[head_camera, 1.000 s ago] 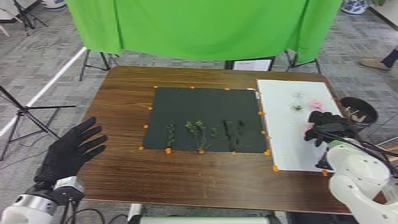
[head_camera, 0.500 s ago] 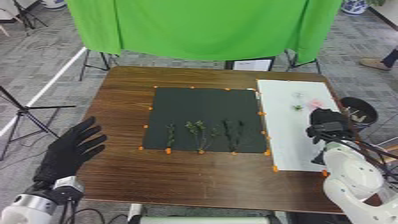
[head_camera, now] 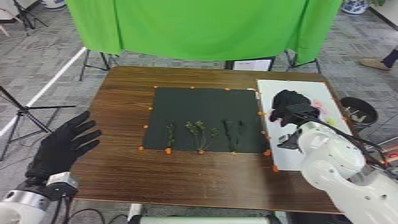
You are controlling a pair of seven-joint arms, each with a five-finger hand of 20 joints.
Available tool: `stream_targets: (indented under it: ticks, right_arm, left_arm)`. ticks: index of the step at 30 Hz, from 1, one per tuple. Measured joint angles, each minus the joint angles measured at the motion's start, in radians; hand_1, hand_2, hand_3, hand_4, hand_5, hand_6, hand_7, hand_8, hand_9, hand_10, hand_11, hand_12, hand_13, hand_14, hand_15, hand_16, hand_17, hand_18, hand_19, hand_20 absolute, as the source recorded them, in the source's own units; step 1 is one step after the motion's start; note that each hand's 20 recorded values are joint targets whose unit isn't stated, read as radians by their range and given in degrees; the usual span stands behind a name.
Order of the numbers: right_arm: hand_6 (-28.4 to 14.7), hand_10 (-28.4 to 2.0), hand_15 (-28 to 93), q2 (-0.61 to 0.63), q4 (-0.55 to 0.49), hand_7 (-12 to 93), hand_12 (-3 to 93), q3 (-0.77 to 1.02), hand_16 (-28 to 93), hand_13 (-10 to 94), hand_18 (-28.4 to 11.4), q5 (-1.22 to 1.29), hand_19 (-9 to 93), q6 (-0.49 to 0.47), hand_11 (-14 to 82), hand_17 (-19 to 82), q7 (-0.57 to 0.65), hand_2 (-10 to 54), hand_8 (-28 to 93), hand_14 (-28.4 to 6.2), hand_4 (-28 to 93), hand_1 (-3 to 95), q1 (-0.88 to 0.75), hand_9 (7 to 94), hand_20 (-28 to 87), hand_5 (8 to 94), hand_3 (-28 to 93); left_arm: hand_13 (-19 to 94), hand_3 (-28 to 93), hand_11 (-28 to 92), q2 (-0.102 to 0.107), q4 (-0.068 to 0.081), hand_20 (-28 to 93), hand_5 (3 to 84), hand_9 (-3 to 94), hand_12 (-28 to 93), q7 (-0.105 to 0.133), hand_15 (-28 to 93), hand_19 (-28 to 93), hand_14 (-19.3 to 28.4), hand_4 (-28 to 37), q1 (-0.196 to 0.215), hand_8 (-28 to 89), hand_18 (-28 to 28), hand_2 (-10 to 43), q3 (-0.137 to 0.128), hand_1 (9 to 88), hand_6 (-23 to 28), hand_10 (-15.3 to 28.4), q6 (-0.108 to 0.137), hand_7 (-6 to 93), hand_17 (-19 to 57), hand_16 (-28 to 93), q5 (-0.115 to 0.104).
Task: Arrange flowers
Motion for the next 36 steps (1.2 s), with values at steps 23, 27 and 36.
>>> stream_targets:
  ticks: [23,27,36]
  right_arm:
    - [1.3,-5.1,72,-0.507,0.21,53,57.1,-0.429,40,73,-19.1,-0.004,76,-0.249,27.5,28,-0.118,-9.5,4,-3.9,-23,46.4,0.396,81.6,48,68.0,87]
    - [1.6,-4.7,72,-0.554,0.248,52,56.9,-0.48,40,73,-19.0,-0.04,76,-0.247,26.5,28,-0.12,-9.5,3,-3.8,-27,48.0,0.398,81.6,48,67.5,87]
    - [1.9,-4.5,71,-0.601,0.318,52,56.3,-0.562,41,73,-18.7,-0.174,76,-0.183,25.5,28,-0.118,-9.5,4,-3.8,-28,48.3,0.404,81.7,47,67.0,86]
  left_arm:
    - [17,70,19,0.043,-0.004,11,27.2,23.2,18,0.015,32,39,16.3,-28.3,-0.027,-10,20.4,-2.1,0.002,23.9,4.3,11.5,0.01,18.6,-10.0,0,-0.001]
    - [17,70,19,0.051,-0.002,11,27.2,23.1,18,0.016,32,39,16.1,-28.3,-0.036,-10,20.3,-2.2,0.011,23.8,4.2,11.5,0.012,18.6,-10.0,0,-0.001]
    - [17,70,19,0.078,0.015,11,27.2,23.0,18,0.011,32,39,15.9,-28.3,-0.078,-10,20.2,-2.2,0.046,23.8,4.2,11.4,0.014,18.5,-10.1,0,-0.001]
